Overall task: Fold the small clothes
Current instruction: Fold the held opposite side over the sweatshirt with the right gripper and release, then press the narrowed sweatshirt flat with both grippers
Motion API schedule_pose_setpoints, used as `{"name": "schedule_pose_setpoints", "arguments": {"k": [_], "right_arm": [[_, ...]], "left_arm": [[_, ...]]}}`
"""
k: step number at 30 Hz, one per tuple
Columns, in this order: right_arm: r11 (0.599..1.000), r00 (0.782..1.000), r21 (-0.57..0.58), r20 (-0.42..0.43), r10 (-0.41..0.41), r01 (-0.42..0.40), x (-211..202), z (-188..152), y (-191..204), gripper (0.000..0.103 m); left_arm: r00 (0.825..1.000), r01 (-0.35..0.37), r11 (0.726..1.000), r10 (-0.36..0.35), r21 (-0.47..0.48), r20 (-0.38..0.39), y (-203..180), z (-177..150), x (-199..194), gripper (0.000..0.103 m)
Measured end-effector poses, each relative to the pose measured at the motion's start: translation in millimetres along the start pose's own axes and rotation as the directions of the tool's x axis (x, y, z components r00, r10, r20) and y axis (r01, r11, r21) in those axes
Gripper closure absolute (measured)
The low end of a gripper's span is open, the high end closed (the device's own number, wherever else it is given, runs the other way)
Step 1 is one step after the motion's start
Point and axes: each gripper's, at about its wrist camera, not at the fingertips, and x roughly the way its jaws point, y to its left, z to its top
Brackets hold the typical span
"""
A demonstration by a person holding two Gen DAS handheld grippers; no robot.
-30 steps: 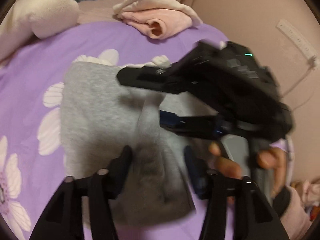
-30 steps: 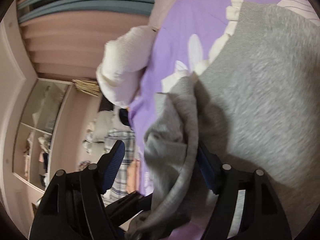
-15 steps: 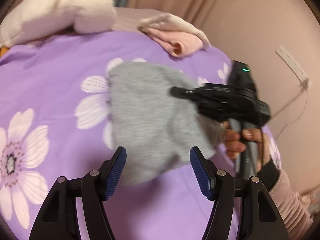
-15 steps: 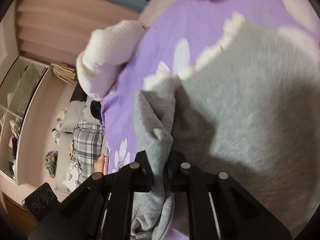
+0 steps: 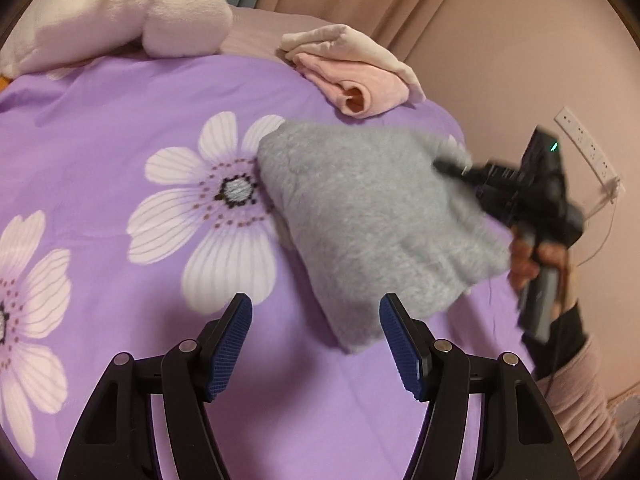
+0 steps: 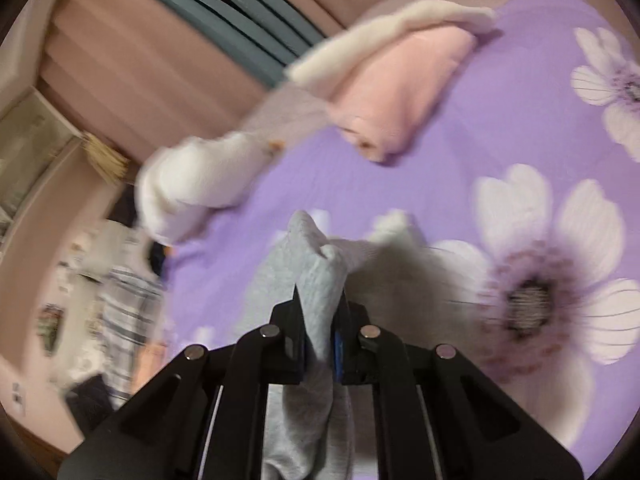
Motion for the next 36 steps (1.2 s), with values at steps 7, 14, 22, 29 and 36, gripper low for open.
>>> {"name": "schedule_pose_setpoints", "arguments": {"k": [7,14,22,29,36], "right_arm": [[0.997,0.997,0.057,-0.06,-0.043,0.046,31,-22,-41,0.091],[0.995,0.993,0.013,-0.057,-0.102,0.103,34,-26,-35,0.085],[0.974,0.983,-0.158,0.11,-0.147,0.164,-23,-31,4,0.081],[0.952,0.996,-0.293,0.03,-0.085,0.09,-44,-74,25,0.081],[0.909,0.967,-0.371,-0.09,-0.239,0.19,-5,-109,8,0.083]], "left_arm": [[0.997,0.062,0.997,-0.064,0.055,0.041,-38,23,15,0.038],[0.998,-0.038,0.977,0.049,0.21,-0.047,-71,23,56,0.038],[0.989,-0.079,0.981,0.099,0.178,-0.109,-44,13,78,0.038],[0.989,-0.106,0.971,0.125,0.215,-0.079,-51,8,82,0.038],[0.987,-0.12,0.966,0.14,0.229,-0.075,-52,6,87,0.038]]}}
